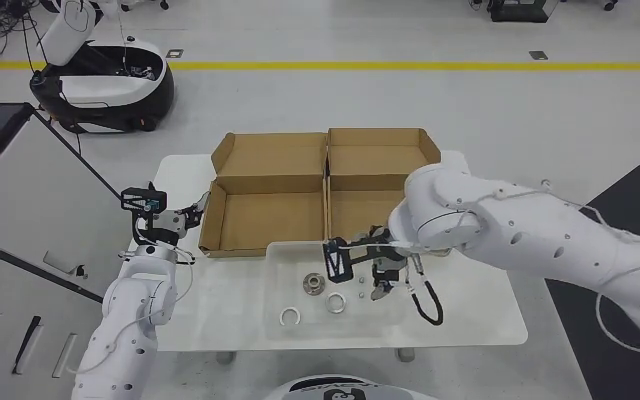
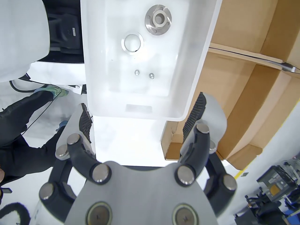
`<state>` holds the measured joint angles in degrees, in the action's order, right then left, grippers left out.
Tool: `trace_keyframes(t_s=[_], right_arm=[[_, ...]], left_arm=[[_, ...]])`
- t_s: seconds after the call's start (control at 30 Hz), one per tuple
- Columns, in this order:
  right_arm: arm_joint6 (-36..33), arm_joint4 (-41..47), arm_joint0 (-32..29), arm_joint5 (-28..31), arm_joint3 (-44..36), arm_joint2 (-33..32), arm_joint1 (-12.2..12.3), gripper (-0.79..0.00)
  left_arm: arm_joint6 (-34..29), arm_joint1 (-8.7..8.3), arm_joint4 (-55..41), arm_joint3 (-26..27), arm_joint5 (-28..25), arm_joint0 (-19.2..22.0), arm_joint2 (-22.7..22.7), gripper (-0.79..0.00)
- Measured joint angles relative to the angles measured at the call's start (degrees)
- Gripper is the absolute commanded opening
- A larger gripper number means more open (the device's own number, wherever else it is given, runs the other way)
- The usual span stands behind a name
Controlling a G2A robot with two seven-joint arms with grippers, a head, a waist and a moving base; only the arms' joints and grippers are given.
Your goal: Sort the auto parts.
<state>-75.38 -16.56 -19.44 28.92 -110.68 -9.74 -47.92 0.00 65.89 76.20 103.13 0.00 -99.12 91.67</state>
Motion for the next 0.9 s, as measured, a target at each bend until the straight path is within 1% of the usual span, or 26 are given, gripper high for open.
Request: trace_keyframes(t_s=[0.17, 0.3, 0.43, 0.6, 0.9], right_arm=[[-0.72, -3.21, -3.48, -0.72, 1.88, 0.00, -1.58, 0.000], [-1.12, -4.95, -5.11, -1.11, 2.98, 0.00, -2.56, 0.000], [-1.32, -6.09, -5.85, -1.31, 3.80, 0.00, -3.31, -0.037], [-1.80, -8.19, -6.87, -1.79, 4.66, 0.00, -4.13, -0.055], [-3.30, -9.01, -7.56, -3.27, 5.36, 0.00, -5.57, -0.028]], left_arm=[[0.00, 0.00, 0.00, 0.00, 0.00, 0.00, 0.00, 0.000], [0.00, 0.00, 0.00, 0.00, 0.00, 0.00, 0.00, 0.000], [0.00, 0.00, 0.00, 0.00, 0.00, 0.00, 0.00, 0.000], [0.00, 0.00, 0.00, 0.00, 0.00, 0.00, 0.00, 0.000], [0.00, 0.00, 0.00, 0.00, 0.00, 0.00, 0.00, 0.000]])
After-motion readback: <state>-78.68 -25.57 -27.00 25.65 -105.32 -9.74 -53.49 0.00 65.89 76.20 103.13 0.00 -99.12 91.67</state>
